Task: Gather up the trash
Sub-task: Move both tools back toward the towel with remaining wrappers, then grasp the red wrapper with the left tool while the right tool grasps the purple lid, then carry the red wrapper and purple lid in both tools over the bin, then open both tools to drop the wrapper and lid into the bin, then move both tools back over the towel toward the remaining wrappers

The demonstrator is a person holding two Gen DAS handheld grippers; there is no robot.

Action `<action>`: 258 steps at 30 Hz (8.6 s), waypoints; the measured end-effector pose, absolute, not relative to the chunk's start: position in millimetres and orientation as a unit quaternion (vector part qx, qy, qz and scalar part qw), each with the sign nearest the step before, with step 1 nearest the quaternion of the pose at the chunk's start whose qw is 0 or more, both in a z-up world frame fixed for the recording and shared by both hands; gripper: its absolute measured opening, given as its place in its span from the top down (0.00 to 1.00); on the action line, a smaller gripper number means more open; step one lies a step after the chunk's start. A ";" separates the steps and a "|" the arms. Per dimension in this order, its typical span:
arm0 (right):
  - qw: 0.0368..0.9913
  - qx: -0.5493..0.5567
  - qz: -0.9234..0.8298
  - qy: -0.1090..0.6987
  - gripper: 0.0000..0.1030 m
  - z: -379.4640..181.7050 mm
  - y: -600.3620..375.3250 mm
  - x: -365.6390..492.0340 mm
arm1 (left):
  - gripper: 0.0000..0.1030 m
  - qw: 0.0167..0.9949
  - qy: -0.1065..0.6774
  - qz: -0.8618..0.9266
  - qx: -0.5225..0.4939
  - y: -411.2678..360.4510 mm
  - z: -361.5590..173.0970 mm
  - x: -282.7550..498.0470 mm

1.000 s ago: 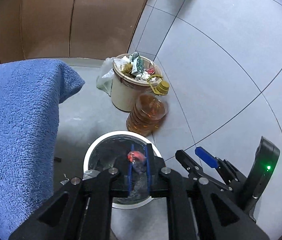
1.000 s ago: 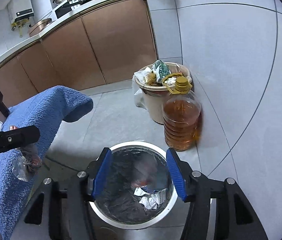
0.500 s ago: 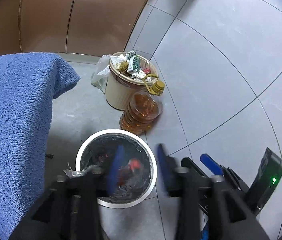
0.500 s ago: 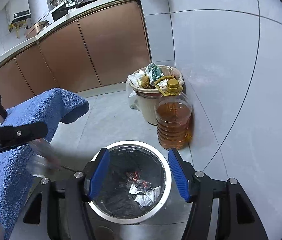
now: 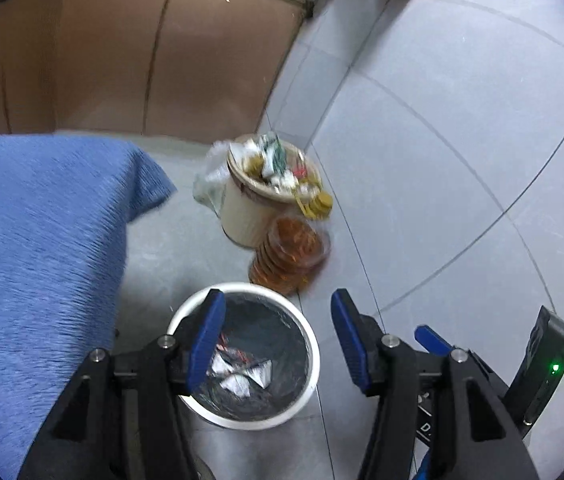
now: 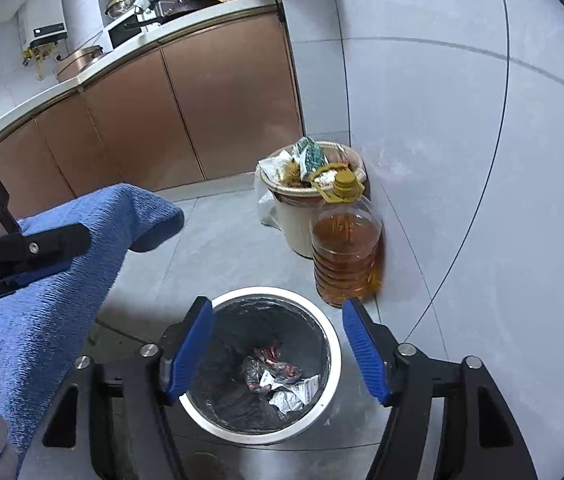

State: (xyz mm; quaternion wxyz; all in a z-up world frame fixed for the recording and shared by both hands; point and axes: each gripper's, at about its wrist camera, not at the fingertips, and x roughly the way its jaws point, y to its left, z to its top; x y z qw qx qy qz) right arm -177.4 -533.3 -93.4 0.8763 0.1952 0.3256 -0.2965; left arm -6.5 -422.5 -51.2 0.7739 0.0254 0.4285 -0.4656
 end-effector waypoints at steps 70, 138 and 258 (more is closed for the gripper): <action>0.892 0.164 0.175 0.383 0.54 -12.8 -252.7 204.9 | 0.48 0.901 0.403 -0.162 0.002 -18.9 -27.9 278.4; 0.950 0.082 0.097 0.284 0.87 74.9 -218.1 0.1 | 0.96 0.957 0.248 -0.144 -0.034 16.4 88.6 13.2; 0.939 0.129 -0.191 0.255 0.39 -18.5 -436.5 -165.8 | 0.58 0.916 0.282 -0.277 0.064 -253.2 23.4 -34.8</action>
